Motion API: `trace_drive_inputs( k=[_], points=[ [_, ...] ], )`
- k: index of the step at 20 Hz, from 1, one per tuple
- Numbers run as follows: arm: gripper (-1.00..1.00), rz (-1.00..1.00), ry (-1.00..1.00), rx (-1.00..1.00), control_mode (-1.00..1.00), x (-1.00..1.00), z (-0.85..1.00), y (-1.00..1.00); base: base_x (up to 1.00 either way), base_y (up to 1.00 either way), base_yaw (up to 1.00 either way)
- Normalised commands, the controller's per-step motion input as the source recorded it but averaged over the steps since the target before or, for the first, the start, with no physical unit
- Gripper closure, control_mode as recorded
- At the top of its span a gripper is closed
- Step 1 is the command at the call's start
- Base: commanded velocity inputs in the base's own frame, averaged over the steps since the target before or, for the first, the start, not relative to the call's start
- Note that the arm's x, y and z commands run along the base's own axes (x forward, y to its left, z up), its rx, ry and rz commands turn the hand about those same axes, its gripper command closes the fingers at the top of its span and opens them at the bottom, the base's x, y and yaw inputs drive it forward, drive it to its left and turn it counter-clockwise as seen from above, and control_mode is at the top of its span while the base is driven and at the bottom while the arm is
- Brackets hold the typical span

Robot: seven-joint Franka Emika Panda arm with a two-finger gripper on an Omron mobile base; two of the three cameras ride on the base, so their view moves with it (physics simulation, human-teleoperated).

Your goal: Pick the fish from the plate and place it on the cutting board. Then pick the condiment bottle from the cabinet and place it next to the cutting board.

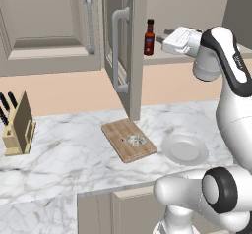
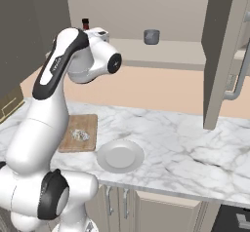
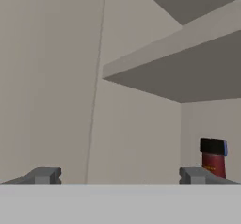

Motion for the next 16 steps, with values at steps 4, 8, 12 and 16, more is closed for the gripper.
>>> trace_drive_inputs(
  k=[4,8,12,16],
  points=[
    [-1.00,-0.02,0.07,0.05,-1.00,0.27,0.01,-0.02,0.00,0.00,0.00],
    [-1.00,0.00,0.03,0.02,-1.00,0.15,0.07,0.00,0.00,0.00,0.00],
    [-1.00,0.00,0.00,0.00,-1.00,0.06,0.01,0.00,0.00,0.00,0.00],
    [-1.00,0.00,0.00,0.00,-1.00,0.08,0.00,0.00,0.00,0.00,0.00]
  ],
)
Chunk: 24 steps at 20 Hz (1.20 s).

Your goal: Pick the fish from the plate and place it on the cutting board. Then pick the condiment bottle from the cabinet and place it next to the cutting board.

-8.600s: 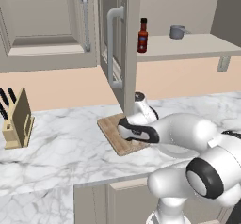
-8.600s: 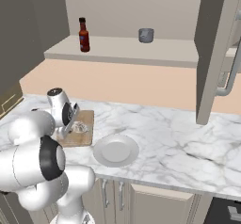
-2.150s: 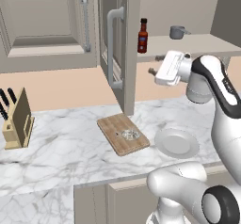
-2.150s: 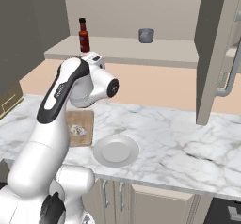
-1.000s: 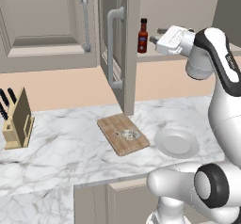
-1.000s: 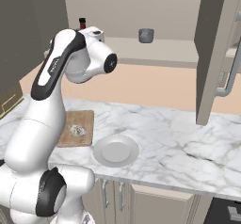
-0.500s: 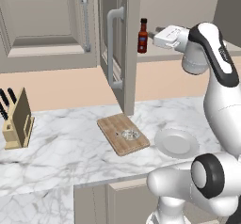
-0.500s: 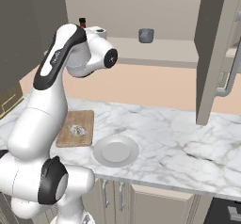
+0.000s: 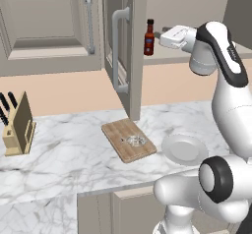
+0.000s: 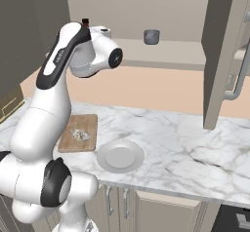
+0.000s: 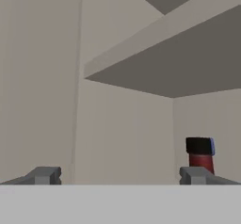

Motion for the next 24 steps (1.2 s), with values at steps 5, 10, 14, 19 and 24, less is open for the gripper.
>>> trace_drive_inputs(
  k=[5,10,14,19,24],
  points=[
    [-1.00,0.00,0.00,0.00,-1.00,0.21,0.00,0.00,0.00,0.00,0.00],
    [-1.00,0.00,0.00,0.00,-1.00,0.21,-0.02,0.00,0.00,0.00,0.00],
    [-1.00,0.00,0.01,0.00,-1.00,0.21,-0.11,0.00,0.00,0.00,0.00],
    [-1.00,0.00,0.02,0.00,-1.00,0.23,-0.07,0.00,0.00,0.00,0.00],
    [-1.00,0.00,0.01,0.00,-1.00,0.28,0.00,0.00,0.00,0.00,0.00]
  ],
)
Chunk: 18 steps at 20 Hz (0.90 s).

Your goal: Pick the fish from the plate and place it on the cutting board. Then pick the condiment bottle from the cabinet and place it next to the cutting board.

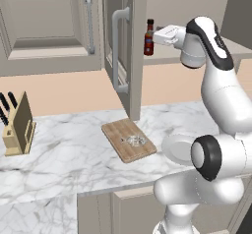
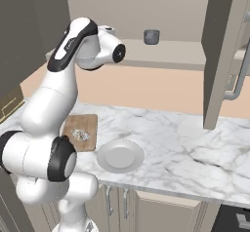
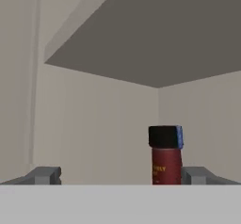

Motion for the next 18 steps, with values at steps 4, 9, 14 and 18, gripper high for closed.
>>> trace_drive_inputs(
  k=[4,9,14,18],
  points=[
    [-1.00,0.00,0.02,0.00,-1.00,0.25,0.00,0.00,0.00,0.00,0.00],
    [-1.00,0.00,0.01,0.00,-1.00,0.25,0.00,0.00,0.00,0.00,0.00],
    [-1.00,0.00,0.00,0.00,-1.00,0.22,0.00,0.00,0.00,0.00,0.00],
    [-1.00,0.00,0.00,0.00,-1.00,0.13,0.00,0.00,0.00,0.00,0.00]
  ],
)
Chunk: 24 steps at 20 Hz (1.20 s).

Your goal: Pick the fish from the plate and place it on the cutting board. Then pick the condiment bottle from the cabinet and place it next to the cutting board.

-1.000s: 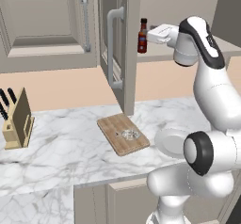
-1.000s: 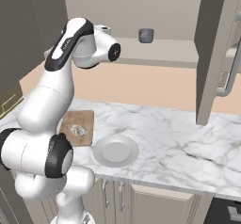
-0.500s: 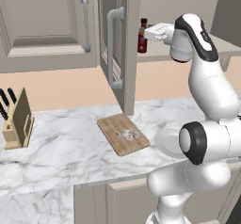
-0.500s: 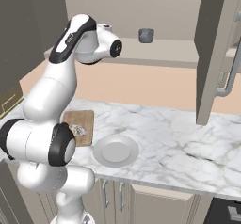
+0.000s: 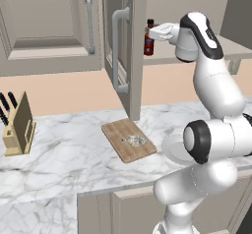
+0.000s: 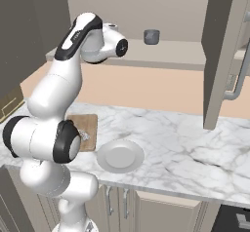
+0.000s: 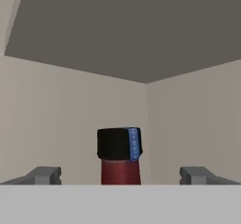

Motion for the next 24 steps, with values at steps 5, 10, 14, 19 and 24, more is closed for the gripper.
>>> trace_drive_inputs(
  k=[5,10,14,19,24],
  points=[
    [-1.00,0.00,0.00,0.00,-1.00,0.10,0.00,0.00,0.00,0.00,0.00],
    [-1.00,0.00,0.00,0.00,-1.00,0.11,-0.02,0.00,0.00,0.00,0.00],
    [-1.00,0.00,0.00,0.00,-1.00,0.12,-0.01,0.00,0.00,0.00,0.00],
    [-1.00,0.00,0.00,0.00,-1.00,0.12,-0.02,0.01,0.00,0.00,0.00],
    [-1.00,0.00,0.00,0.00,-1.00,0.14,-0.05,0.02,0.00,0.00,0.00]
  ],
)
